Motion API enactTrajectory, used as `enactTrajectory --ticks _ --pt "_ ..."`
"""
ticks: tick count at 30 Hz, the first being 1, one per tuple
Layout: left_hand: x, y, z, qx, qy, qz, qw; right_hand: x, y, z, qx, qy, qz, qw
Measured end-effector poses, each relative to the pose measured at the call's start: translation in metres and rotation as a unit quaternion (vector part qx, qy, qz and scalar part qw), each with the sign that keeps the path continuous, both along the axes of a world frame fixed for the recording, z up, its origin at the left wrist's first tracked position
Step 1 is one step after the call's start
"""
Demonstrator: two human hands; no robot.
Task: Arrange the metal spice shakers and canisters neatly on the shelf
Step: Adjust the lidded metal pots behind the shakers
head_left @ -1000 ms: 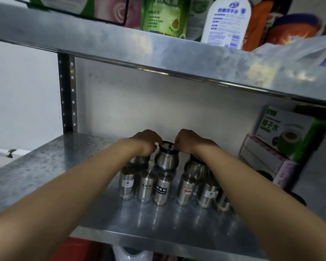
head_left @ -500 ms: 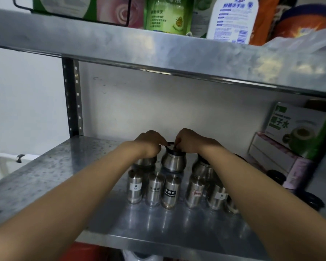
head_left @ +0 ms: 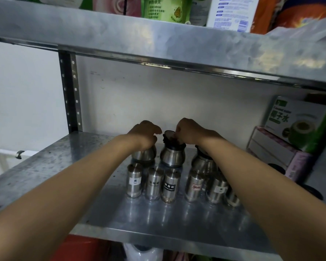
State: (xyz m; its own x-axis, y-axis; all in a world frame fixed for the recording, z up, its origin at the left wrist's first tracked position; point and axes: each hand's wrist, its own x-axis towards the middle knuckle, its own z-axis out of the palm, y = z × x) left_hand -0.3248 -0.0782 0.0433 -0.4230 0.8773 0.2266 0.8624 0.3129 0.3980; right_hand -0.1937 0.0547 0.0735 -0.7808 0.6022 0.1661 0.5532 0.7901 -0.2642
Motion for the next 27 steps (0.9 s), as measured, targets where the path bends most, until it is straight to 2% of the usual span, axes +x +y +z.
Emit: enactTrajectory --ticks 17,27 --pt "0.018 -0.003 0.005 0.018 -0.012 -0.048 0.999 -0.007 0.001 -0.006 0.023 -0.073 -0.008 0.997" --pt "0.02 -0.001 0.005 0.005 0.006 -0.038 0.999 -0.01 0.004 -0.009 0.023 -0.07 -0.002 0.997"
